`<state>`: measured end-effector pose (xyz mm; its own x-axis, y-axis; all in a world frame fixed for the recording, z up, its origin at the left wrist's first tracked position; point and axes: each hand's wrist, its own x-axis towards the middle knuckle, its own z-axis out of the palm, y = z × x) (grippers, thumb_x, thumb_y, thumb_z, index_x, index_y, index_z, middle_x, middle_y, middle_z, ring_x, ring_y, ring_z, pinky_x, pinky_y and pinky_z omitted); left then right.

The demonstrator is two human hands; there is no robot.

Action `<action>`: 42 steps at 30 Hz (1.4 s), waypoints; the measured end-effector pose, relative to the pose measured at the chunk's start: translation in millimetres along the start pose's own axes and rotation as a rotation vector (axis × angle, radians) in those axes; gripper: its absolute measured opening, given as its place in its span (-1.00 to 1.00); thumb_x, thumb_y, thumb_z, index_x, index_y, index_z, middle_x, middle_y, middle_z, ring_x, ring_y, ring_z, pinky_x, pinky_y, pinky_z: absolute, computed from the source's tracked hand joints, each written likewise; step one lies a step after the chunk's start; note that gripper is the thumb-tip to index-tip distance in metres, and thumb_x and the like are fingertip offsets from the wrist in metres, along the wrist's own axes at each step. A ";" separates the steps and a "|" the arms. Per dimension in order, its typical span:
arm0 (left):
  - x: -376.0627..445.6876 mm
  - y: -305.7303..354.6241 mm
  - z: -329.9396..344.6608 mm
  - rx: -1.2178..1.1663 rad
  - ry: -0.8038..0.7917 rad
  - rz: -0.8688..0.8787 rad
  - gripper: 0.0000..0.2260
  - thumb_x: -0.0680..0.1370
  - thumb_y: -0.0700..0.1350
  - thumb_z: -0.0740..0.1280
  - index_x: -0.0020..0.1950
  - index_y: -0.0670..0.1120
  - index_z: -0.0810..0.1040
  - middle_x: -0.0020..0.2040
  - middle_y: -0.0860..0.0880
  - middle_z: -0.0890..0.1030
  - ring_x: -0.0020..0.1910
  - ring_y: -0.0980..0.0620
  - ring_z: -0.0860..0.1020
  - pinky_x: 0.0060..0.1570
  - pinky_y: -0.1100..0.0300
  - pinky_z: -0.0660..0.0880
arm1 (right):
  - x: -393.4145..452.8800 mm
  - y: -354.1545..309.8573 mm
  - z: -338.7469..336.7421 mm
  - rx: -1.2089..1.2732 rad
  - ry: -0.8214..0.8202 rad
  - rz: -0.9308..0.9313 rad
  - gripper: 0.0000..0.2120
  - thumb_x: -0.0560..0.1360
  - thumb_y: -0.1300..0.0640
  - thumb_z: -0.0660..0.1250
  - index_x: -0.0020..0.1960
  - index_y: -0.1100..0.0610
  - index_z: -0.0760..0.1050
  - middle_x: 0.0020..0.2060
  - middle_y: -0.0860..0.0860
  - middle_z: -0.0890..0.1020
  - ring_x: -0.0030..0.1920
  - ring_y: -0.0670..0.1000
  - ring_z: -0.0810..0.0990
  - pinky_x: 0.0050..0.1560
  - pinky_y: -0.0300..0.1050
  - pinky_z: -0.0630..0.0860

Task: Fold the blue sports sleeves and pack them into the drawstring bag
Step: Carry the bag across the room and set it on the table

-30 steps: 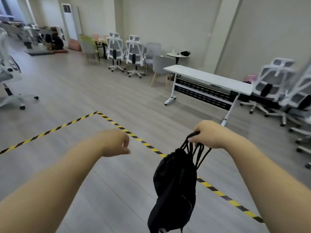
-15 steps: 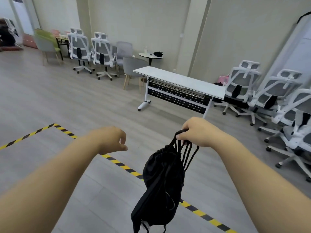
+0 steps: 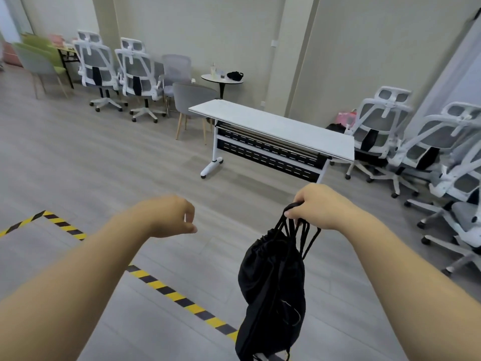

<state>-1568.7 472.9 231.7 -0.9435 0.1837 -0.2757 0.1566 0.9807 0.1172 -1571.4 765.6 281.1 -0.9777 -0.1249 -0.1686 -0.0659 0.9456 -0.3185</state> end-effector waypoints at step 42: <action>812.1 -123.9 -315.4 0.075 0.163 0.142 -0.88 0.49 0.14 0.29 -0.11 0.13 0.51 -0.01 0.08 0.55 -0.03 0.04 0.49 -0.11 0.14 0.42 | 812.0 19.1 -239.5 0.560 0.519 -0.041 -0.67 0.53 0.06 0.28 -0.25 0.30 0.56 -0.46 0.00 0.65 -0.36 0.06 0.55 -0.16 0.14 0.59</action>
<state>-2446.5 479.3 294.1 -0.9441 0.3132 -0.1032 0.3071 0.9490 0.0705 -2414.3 754.2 361.5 -0.9542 0.1310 0.2691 -0.1284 0.6329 -0.7635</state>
